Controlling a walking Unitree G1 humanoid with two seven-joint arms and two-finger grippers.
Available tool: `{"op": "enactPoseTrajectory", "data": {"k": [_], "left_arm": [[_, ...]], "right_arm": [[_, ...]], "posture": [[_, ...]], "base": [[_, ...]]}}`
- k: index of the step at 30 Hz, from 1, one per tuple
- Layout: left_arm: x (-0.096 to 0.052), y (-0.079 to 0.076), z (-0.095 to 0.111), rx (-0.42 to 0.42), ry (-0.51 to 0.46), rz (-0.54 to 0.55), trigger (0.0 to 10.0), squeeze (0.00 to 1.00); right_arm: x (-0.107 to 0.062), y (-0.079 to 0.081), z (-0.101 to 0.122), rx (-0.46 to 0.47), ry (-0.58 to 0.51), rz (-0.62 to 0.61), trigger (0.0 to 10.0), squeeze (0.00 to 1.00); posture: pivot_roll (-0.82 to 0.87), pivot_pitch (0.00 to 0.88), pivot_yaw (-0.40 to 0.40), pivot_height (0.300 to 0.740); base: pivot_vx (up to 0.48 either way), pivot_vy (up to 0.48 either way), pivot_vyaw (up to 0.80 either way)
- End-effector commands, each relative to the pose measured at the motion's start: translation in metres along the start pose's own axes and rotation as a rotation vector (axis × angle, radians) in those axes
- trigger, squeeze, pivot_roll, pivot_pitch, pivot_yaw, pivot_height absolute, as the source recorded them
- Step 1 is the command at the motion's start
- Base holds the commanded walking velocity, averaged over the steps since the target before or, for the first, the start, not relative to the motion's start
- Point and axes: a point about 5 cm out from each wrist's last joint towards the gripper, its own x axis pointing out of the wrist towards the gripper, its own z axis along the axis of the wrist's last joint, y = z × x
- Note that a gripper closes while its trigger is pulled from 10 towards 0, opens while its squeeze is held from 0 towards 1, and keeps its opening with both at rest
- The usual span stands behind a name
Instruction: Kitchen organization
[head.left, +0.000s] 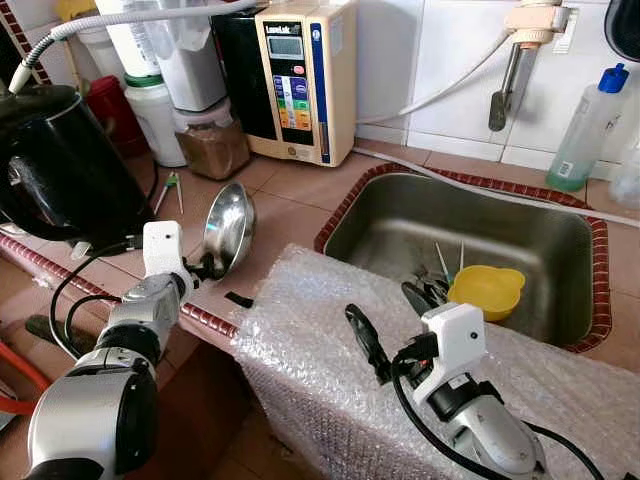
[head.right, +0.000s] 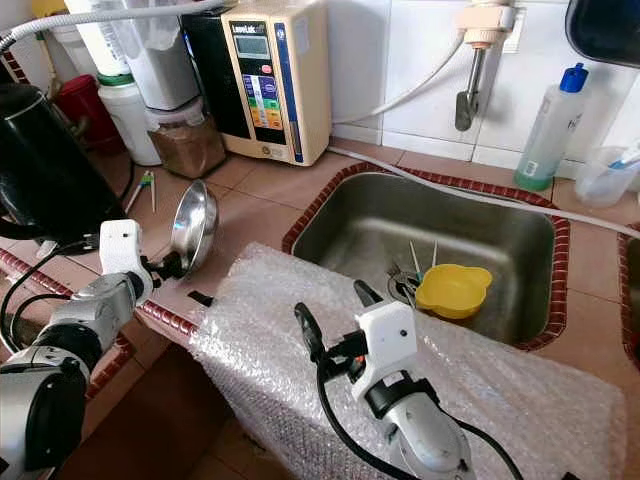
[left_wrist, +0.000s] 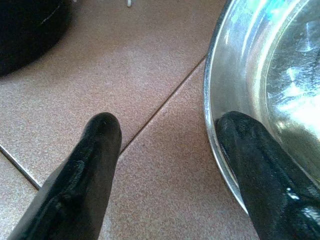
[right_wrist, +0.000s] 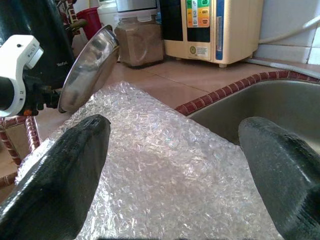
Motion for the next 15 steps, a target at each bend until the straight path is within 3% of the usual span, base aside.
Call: {"op": "enactPoseTrajectory", "data": {"k": [1, 5, 10, 15], "left_arm": [[0.000, 0.006, 0.014, -0.019, -0.053, 0.039, 10.0, 0.00], [0.000, 0.005, 0.022, -0.025, -0.084, 0.032, 10.0, 0.00], [-0.001, -0.004, 0.047, -0.014, -0.173, 0.029, 10.0, 0.00], [0.000, -0.007, 0.048, -0.019, -0.166, 0.004, 10.0, 0.00]], "right_arm": [[0.001, 0.002, 0.004, 0.001, -0.015, 0.015, 10.0, 0.00], [0.001, 0.002, 0.004, -0.001, -0.015, 0.015, 10.0, 0.00], [0.003, 0.001, 0.004, -0.006, -0.018, 0.015, 10.0, 0.00], [0.005, 0.001, 0.004, -0.009, -0.020, 0.017, 10.0, 0.00]], "posture": [[-0.04, 0.000, 0.154, 0.740], [-0.04, 0.000, 0.154, 0.740], [-0.03, 0.000, 0.153, 0.740], [-0.03, 0.000, 0.156, 0.740]], "base": [[0.000, 0.000, 0.00], [0.000, 0.000, 0.00], [0.000, 0.000, 0.00], [0.000, 0.000, 0.00]]}}
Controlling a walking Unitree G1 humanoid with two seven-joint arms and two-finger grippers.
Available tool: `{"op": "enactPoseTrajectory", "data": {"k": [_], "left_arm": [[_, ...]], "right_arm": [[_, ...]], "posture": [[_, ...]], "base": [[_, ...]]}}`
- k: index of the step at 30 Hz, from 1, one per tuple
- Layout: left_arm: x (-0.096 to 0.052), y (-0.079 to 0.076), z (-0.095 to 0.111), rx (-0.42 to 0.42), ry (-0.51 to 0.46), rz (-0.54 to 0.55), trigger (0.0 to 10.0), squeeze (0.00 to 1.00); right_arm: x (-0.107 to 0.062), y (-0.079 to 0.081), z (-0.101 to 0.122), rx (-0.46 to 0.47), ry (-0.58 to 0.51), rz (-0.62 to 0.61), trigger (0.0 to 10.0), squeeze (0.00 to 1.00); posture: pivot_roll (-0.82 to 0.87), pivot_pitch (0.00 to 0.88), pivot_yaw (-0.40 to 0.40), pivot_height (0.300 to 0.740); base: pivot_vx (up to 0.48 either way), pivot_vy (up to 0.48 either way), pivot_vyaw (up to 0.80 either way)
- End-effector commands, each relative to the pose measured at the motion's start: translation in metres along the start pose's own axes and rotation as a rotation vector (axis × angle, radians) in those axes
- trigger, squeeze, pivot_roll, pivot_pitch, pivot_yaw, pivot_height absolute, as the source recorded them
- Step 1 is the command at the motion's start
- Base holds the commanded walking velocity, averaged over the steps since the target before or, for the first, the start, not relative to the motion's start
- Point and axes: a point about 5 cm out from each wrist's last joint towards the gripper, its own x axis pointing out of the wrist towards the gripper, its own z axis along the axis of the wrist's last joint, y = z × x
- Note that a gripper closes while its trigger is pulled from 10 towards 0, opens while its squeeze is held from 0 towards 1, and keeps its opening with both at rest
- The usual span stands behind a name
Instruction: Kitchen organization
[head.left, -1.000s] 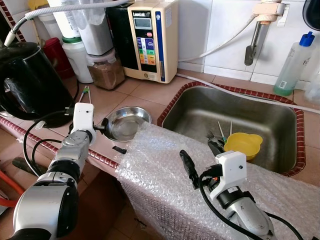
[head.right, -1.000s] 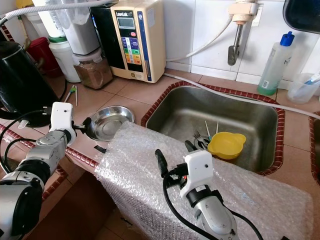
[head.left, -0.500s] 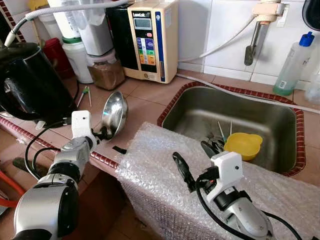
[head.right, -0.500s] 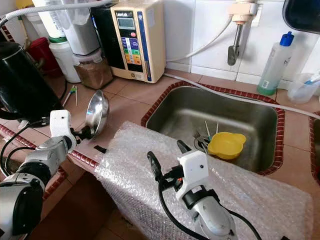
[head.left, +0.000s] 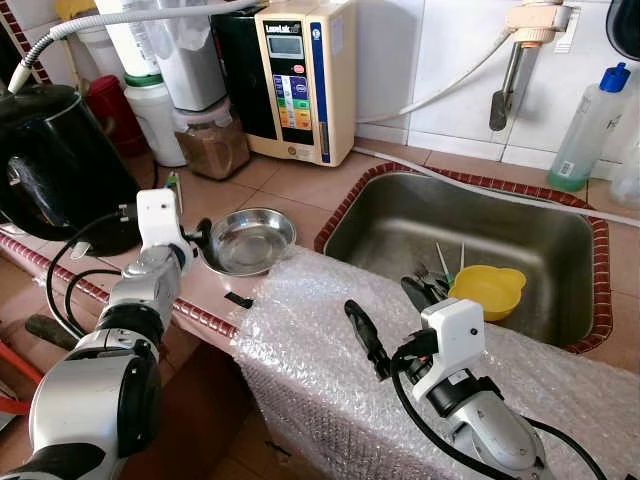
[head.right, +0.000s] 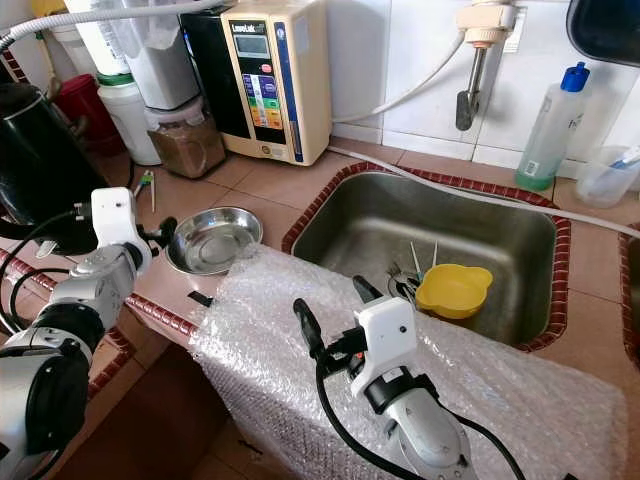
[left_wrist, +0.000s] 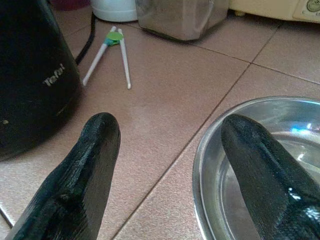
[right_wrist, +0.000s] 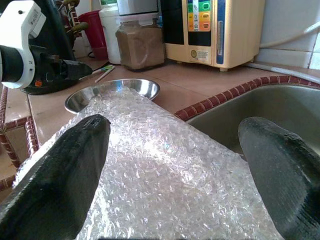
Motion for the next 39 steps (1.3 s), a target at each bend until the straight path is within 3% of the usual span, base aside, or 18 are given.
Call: {"op": "enactPoseTrajectory", "data": {"k": [1, 15, 16, 17, 21, 25, 28, 29, 30, 31, 35, 39], "left_arm": [[0.001, 0.000, 0.006, -0.003, -0.008, -0.010, 10.0, 0.00], [-0.002, 0.013, -0.013, 0.007, 0.062, 0.041, 10.0, 0.00], [-0.002, 0.012, -0.013, -0.010, 0.065, 0.030, 10.0, 0.86], [-0.002, 0.010, -0.013, -0.032, 0.061, 0.015, 10.0, 1.00], [-0.002, 0.005, -0.012, -0.075, 0.056, -0.018, 10.0, 1.00], [-0.002, 0.001, -0.021, -0.059, 0.110, -0.028, 10.0, 1.00], [-0.004, 0.008, -0.028, -0.024, 0.137, 0.020, 10.0, 1.00], [-0.005, 0.012, -0.031, -0.022, 0.151, 0.040, 10.0, 0.62], [-0.005, 0.012, -0.031, -0.022, 0.154, 0.044, 10.0, 0.62], [-0.005, 0.015, -0.032, -0.025, 0.158, 0.057, 10.0, 0.00], [-0.007, 0.022, -0.036, -0.022, 0.177, 0.093, 10.0, 0.00], [-0.007, 0.020, -0.041, -0.072, 0.216, 0.082, 10.0, 0.00]], "right_arm": [[0.002, 0.001, 0.002, -0.002, -0.008, 0.006, 10.0, 0.00], [0.005, 0.002, 0.002, -0.014, -0.010, 0.016, 10.0, 0.00], [0.006, 0.002, 0.001, -0.014, -0.009, 0.016, 10.0, 0.00], [0.006, 0.002, 0.001, -0.014, -0.009, 0.015, 10.0, 0.00], [0.006, 0.002, 0.000, -0.014, -0.008, 0.014, 10.0, 0.00], [0.007, 0.003, 0.001, -0.012, -0.010, 0.016, 10.0, 0.00], [0.007, 0.004, 0.001, -0.013, -0.012, 0.015, 10.0, 0.00], [0.007, 0.004, 0.001, -0.012, -0.012, 0.013, 10.0, 0.00], [0.007, 0.004, 0.001, -0.012, -0.012, 0.013, 10.0, 0.00], [0.007, 0.004, 0.001, -0.012, -0.012, 0.014, 10.0, 0.00], [0.006, 0.006, 0.002, 0.003, -0.020, 0.038, 10.0, 0.00], [0.006, 0.009, 0.004, 0.014, -0.027, 0.070, 10.0, 0.00]], "posture": [[-0.03, 0.000, 0.156, 0.740], [-0.02, 0.000, 0.163, 0.740], [-0.02, 0.000, 0.164, 0.740], [-0.02, 0.000, 0.165, 0.740], [-0.02, 0.000, 0.166, 0.740], [-0.02, 0.000, 0.170, 0.740], [-0.02, 0.000, 0.173, 0.740], [-0.02, 0.000, 0.171, 0.740], [-0.02, 0.000, 0.171, 0.740], [-0.02, 0.000, 0.172, 0.740], [-0.02, 0.000, 0.171, 0.740], [-0.02, 0.000, 0.169, 0.740]], "base": [[0.000, 0.000, 0.00], [0.000, 0.000, 0.00], [0.000, 0.000, 0.00], [0.000, 0.000, 0.00], [0.000, 0.000, 0.00], [0.000, 0.000, 0.00], [0.000, 0.000, 0.00], [0.000, 0.000, 0.00], [0.000, 0.000, 0.00], [0.000, 0.000, 0.00], [0.000, 0.000, 0.00], [0.000, 0.000, 0.00]]}}
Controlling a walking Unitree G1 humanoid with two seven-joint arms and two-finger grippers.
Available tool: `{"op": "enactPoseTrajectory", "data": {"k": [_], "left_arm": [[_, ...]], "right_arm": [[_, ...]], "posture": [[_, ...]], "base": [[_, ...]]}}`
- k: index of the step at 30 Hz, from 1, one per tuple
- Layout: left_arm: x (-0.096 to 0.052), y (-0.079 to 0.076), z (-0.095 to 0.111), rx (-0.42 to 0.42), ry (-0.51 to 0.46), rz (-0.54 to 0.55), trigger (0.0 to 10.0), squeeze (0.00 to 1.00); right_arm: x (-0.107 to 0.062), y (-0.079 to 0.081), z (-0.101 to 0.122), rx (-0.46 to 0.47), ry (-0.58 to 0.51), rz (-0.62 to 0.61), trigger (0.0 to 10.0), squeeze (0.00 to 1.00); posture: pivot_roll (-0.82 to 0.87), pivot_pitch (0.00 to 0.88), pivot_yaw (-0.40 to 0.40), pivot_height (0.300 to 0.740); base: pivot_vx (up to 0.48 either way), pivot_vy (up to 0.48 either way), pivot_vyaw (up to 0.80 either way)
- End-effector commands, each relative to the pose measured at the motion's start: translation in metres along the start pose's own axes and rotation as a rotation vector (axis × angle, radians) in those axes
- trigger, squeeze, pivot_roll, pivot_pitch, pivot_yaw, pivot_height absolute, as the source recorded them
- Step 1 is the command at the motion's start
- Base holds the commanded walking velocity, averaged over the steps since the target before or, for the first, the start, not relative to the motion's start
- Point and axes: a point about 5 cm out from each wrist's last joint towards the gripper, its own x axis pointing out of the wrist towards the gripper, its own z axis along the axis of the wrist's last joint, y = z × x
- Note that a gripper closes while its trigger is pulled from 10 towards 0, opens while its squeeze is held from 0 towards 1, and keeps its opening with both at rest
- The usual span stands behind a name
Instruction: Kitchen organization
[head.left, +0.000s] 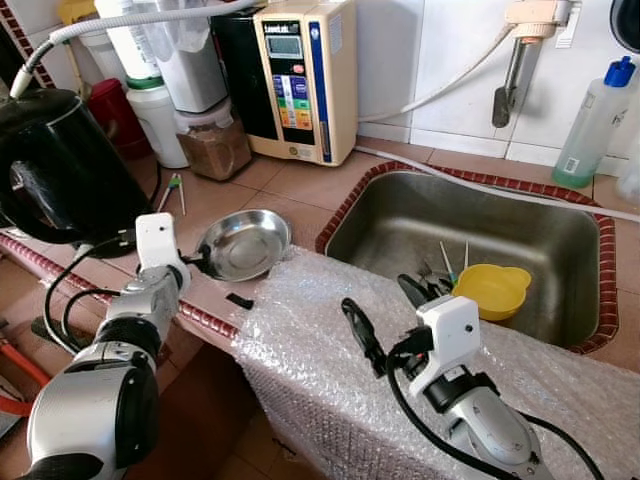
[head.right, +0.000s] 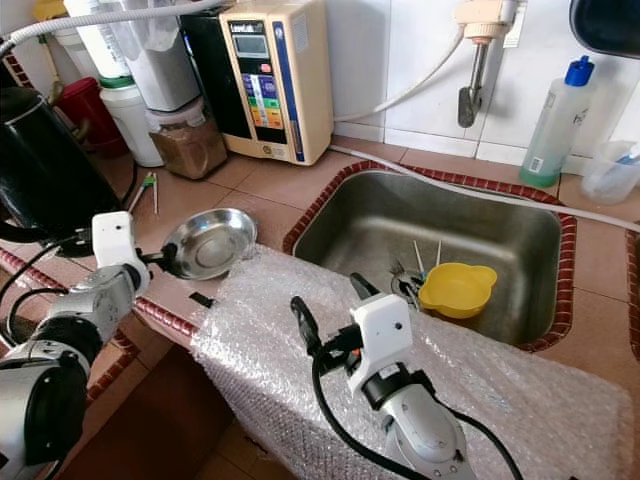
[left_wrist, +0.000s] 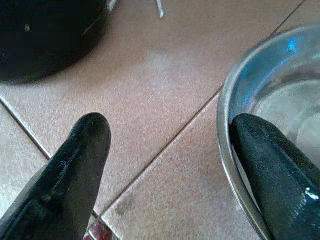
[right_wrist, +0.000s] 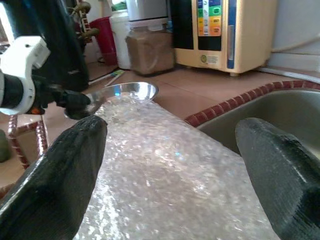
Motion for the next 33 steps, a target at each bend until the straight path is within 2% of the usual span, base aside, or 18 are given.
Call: {"op": "enactPoseTrajectory", "data": {"k": [1, 11, 12, 13, 14, 15, 26, 33], "left_arm": [[0.000, 0.005, -0.008, -0.032, 0.045, 0.012, 10.0, 0.00], [0.000, -0.006, -0.009, -0.129, 0.082, -0.049, 9.7, 0.00], [0.000, -0.008, -0.010, -0.133, 0.088, -0.056, 7.3, 0.00], [0.000, -0.008, -0.010, -0.133, 0.088, -0.056, 7.3, 0.00], [0.000, -0.010, -0.011, -0.148, 0.096, -0.059, 4.5, 0.00], [0.000, -0.011, -0.011, -0.151, 0.099, -0.060, 0.0, 0.00], [0.000, -0.026, -0.005, -0.198, 0.089, -0.100, 0.0, 0.00], [0.000, -0.038, -0.001, -0.183, 0.070, -0.130, 0.0, 0.00]], "right_arm": [[0.002, 0.004, 0.003, 0.004, -0.015, 0.023, 10.0, 0.00], [0.003, 0.004, 0.002, 0.003, -0.012, 0.027, 10.0, 0.00], [0.003, 0.005, 0.002, 0.002, -0.012, 0.028, 10.0, 0.00], [0.003, 0.005, 0.002, 0.002, -0.012, 0.028, 10.0, 0.00], [0.003, 0.005, 0.003, 0.001, -0.012, 0.029, 10.0, 0.00], [0.003, 0.005, 0.003, 0.000, -0.013, 0.030, 10.0, 0.00], [0.007, 0.008, 0.010, 0.027, -0.041, 0.088, 10.0, 0.00], [0.008, 0.015, 0.009, 0.063, -0.021, 0.166, 10.0, 0.00]], "posture": [[-0.01, 0.000, 0.169, 0.740], [-0.01, 0.000, 0.171, 0.740], [-0.01, 0.000, 0.171, 0.740], [-0.01, 0.000, 0.171, 0.740], [-0.01, 0.000, 0.172, 0.740], [-0.01, 0.000, 0.172, 0.740], [-0.01, 0.000, 0.176, 0.740], [-0.01, 0.000, 0.176, 0.740]], "base": [[0.000, 0.000, 0.00], [0.000, 0.000, 0.00], [0.000, 0.000, 0.00], [0.000, 0.000, 0.00], [0.000, 0.000, 0.00], [0.000, 0.000, 0.00], [0.000, 0.000, 0.00], [0.000, 0.000, 0.00]]}}
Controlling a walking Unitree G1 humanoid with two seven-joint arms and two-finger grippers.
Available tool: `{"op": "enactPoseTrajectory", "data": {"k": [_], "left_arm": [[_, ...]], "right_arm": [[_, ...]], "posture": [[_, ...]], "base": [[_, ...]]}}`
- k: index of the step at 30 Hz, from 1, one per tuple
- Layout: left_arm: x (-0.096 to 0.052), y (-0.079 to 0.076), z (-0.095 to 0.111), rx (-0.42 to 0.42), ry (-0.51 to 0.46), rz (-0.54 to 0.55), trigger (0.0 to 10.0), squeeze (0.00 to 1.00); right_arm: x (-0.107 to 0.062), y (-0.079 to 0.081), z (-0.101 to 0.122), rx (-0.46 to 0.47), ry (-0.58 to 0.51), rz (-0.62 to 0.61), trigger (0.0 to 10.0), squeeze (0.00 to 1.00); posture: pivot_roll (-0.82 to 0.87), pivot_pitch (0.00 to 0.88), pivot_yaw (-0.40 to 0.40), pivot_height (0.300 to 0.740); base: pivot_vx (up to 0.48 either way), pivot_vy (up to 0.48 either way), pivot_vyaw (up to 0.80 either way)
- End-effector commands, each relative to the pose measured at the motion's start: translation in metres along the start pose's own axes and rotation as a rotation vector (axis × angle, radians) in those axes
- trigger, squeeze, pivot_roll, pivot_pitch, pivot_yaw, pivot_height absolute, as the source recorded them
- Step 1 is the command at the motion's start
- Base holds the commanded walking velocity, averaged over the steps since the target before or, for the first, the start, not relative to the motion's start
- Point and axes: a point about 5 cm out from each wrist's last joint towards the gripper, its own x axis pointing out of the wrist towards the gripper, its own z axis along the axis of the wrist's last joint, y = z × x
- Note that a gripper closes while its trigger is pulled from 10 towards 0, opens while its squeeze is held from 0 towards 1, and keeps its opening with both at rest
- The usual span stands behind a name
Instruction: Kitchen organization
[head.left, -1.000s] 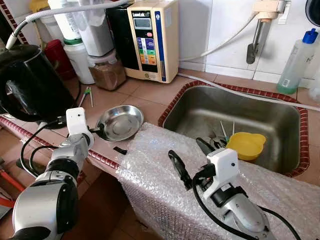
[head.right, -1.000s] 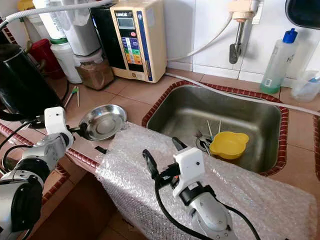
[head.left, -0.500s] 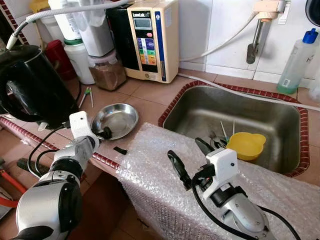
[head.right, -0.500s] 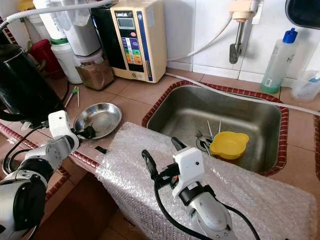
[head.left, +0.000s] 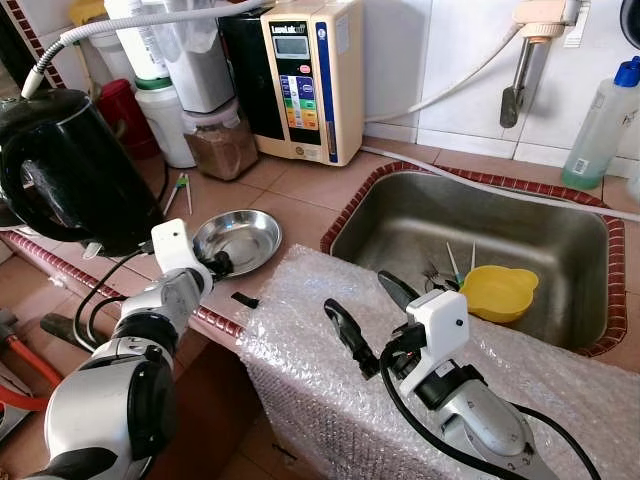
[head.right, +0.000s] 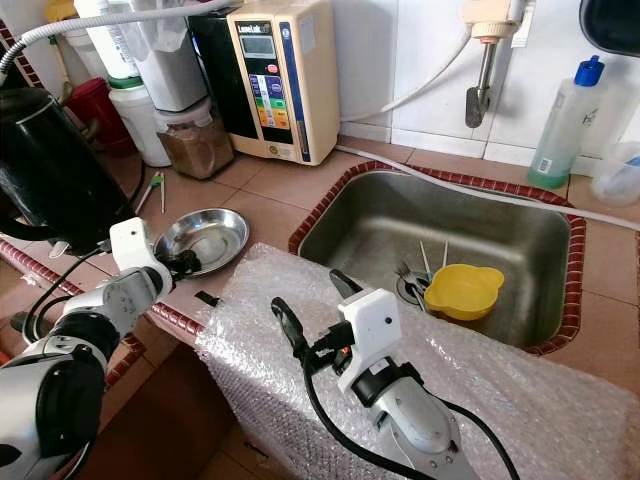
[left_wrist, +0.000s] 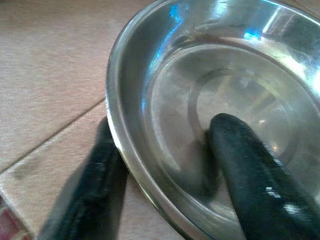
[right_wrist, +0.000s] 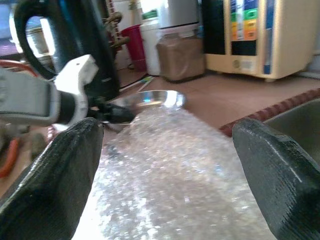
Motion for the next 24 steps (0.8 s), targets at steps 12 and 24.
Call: {"op": "enactPoseTrajectory", "data": {"k": [12, 24], "left_arm": [[0.001, -0.027, 0.005, 0.027, -0.046, -0.080, 0.0, 0.00], [0.001, -0.032, 0.007, -0.012, -0.083, -0.097, 0.0, 0.00]], "right_arm": [[0.009, 0.010, -0.002, 0.018, 0.019, 0.087, 10.0, 0.00], [0.010, 0.005, -0.005, 0.015, 0.052, 0.104, 10.0, 0.00]], "posture": [[-0.02, 0.000, 0.187, 0.740], [-0.02, 0.000, 0.168, 0.740]], "base": [[0.000, 0.000, 0.00], [0.000, 0.000, 0.00]]}}
